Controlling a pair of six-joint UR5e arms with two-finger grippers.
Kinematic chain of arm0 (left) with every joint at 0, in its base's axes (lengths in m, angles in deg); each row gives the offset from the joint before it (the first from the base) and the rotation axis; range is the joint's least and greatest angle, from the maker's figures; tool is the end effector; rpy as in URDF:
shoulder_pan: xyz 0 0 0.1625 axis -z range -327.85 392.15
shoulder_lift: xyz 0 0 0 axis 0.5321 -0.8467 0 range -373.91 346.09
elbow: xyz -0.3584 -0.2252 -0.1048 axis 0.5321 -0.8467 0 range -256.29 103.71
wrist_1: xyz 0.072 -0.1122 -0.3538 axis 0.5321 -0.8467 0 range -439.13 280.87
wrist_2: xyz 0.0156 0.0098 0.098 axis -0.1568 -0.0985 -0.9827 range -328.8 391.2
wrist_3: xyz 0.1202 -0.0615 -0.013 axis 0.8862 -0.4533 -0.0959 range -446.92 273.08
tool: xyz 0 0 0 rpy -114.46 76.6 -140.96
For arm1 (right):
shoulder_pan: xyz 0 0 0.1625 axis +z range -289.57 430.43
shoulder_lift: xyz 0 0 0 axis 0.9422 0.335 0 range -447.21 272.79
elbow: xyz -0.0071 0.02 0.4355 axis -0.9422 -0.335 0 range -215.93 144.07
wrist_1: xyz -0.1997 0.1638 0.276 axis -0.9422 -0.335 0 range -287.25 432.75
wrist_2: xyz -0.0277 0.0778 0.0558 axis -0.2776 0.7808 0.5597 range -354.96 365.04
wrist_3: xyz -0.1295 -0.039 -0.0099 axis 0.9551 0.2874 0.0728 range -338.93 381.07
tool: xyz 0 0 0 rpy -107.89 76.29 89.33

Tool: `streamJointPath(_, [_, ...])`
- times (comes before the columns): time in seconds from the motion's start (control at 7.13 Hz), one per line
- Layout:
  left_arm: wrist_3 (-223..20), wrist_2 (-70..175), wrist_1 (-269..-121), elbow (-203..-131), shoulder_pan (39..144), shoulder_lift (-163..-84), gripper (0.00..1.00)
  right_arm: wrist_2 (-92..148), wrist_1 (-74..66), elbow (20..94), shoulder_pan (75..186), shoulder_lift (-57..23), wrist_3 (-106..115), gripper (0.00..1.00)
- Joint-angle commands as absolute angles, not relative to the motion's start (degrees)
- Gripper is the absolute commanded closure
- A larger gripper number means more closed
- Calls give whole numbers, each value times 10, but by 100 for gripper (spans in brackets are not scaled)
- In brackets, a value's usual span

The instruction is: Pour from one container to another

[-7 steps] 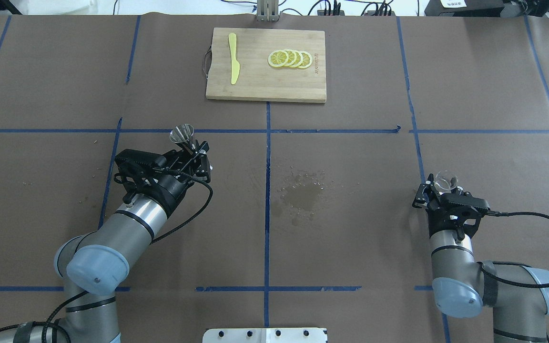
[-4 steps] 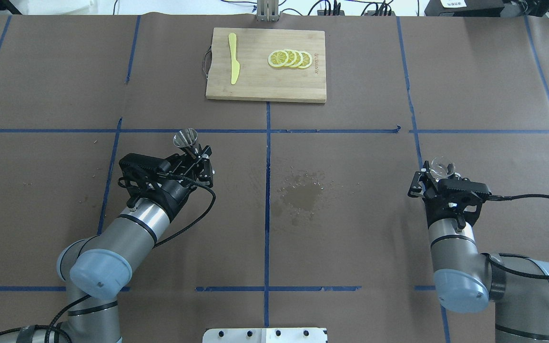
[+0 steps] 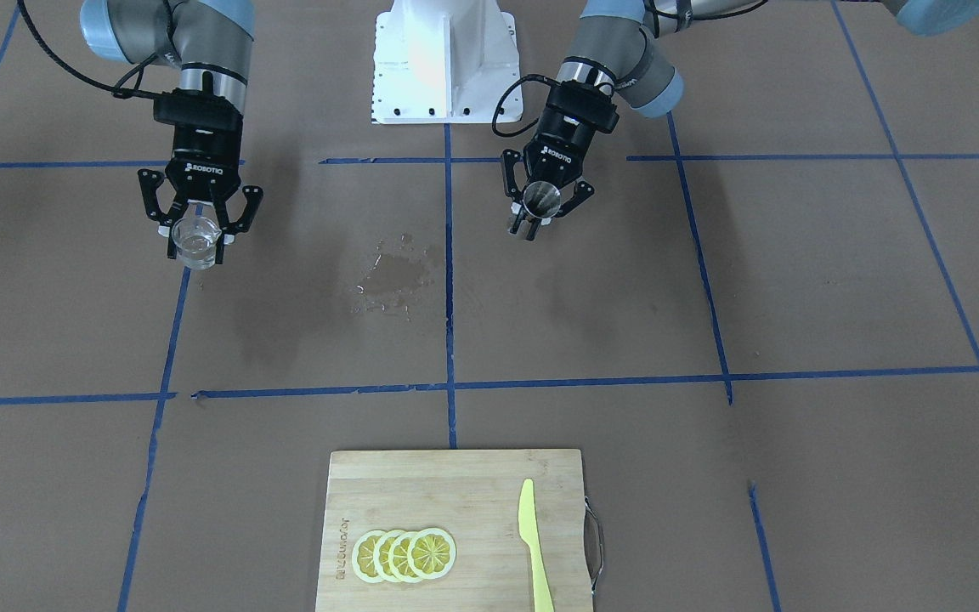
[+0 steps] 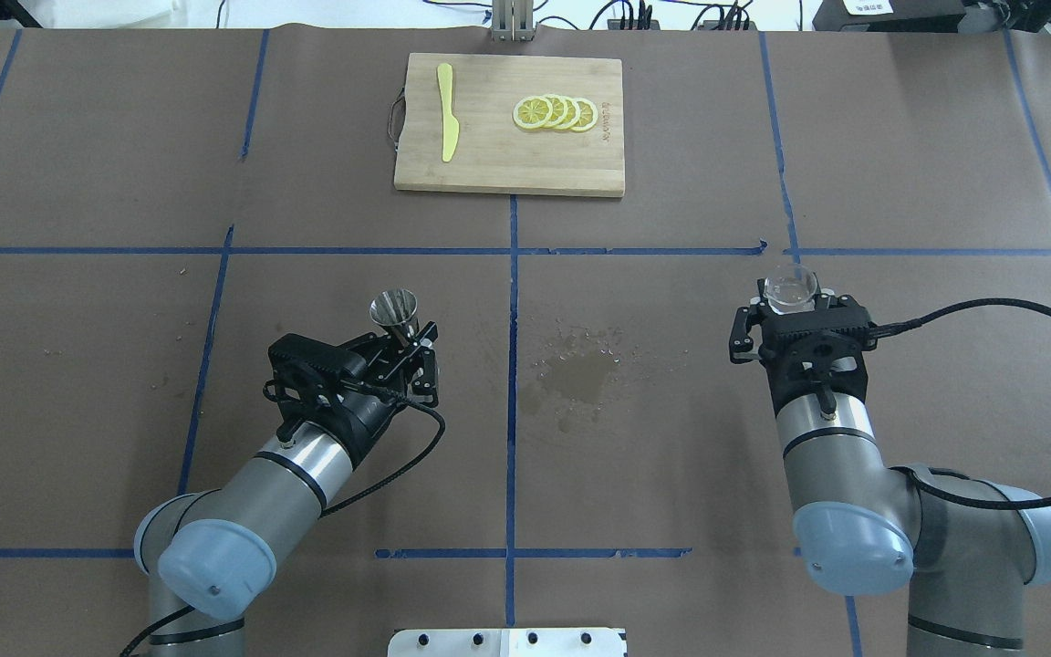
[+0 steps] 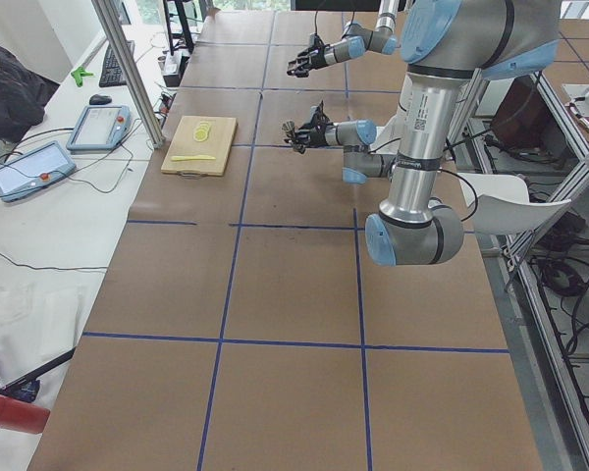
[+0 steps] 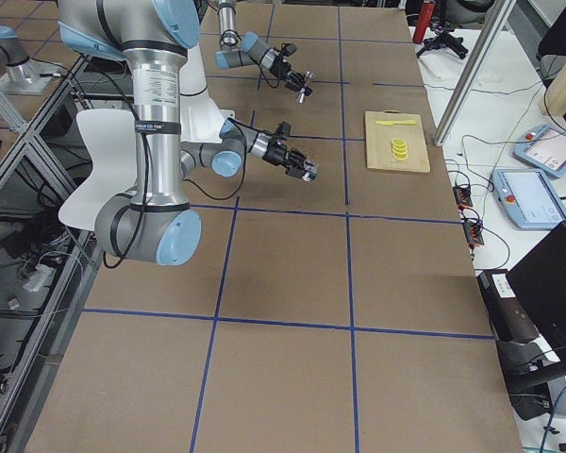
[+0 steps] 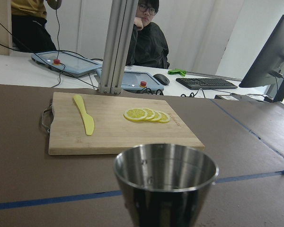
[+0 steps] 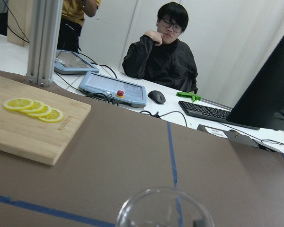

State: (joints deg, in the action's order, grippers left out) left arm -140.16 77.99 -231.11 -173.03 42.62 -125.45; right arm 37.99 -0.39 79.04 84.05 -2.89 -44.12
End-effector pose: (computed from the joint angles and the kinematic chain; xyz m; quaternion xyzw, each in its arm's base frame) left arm 0.5196 -0.3260 0.3003 0.5020 0.4997 -0.1050 0.6981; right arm -0.3978 -0.3507 0.3925 0.5293 -0.1903 0.1130 0.8191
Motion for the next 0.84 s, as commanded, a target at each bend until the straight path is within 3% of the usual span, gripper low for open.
streamJointPath(0.0, [-1350,797,-2321,-1729,416,-1283,100,401,-5,793,846,-102,-341,100])
streamJointPath(0.7, [-1328,832,-2334,-1673,412,-1348,100,407,-5,782,848,-153,-218,100])
